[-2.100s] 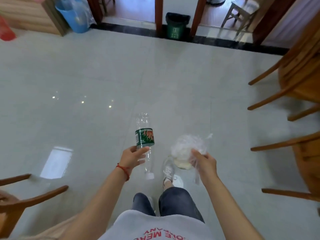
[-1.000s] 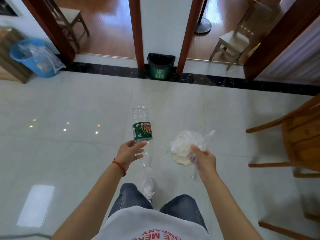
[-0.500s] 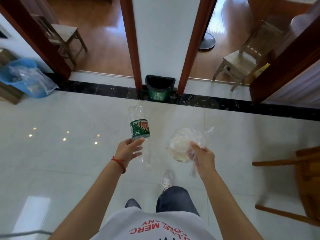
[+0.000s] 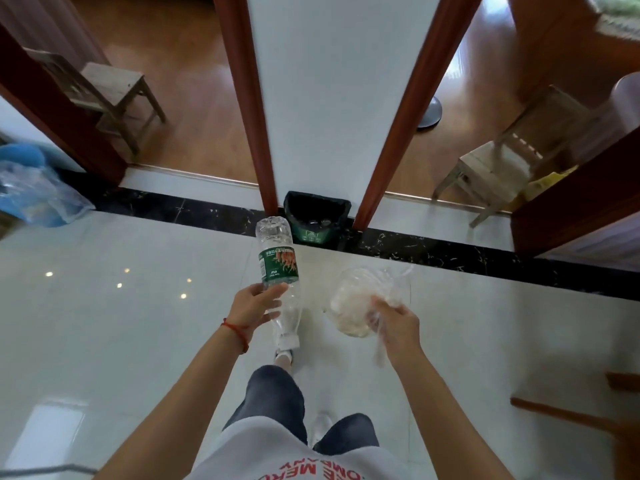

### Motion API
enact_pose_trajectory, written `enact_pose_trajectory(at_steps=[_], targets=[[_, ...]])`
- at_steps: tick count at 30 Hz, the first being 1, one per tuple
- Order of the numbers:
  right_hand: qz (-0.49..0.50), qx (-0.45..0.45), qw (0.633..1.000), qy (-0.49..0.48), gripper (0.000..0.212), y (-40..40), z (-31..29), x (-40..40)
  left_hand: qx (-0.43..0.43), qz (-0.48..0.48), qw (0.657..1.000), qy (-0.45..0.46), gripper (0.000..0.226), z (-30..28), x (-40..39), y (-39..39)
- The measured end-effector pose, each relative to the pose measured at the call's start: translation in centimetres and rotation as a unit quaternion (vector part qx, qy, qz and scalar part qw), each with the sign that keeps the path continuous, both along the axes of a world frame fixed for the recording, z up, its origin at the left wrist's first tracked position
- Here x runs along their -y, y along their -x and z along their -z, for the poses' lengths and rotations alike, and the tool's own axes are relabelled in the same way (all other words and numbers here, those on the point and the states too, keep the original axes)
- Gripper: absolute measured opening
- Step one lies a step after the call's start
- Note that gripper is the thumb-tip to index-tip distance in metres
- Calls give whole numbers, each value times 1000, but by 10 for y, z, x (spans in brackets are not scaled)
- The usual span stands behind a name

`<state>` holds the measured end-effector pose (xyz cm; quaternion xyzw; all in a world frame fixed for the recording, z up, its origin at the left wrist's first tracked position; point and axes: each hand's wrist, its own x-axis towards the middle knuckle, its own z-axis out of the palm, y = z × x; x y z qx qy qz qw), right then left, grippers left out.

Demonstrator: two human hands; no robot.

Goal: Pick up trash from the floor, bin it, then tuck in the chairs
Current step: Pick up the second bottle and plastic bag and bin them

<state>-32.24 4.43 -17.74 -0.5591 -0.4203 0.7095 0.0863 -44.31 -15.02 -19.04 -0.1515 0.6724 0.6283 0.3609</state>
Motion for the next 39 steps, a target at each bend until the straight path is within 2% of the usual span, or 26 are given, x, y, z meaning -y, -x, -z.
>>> enact_pose_trajectory(at_steps=[9,14,20,24,28,39], targets=[[23,25,999,20,7,144,11,-46,18,25,999,24,30,11,-55,158],[46,11,998,34,19,187,20,-70,47,26,998,31,32,26,-89,213],[35,61,997,43,18,218,64,-109,110,-5,993,42,43,78,-133,247],[21,108,994,21,13,235,95,-139,150,-34,987,48,36,115,-163,261],[25,112,993,23,13,239,127,-163,184,-49,980,56,29,150,-186,266],[36,154,987,41,17,224,173,-188,257,-169,951,14,38,208,-251,294]])
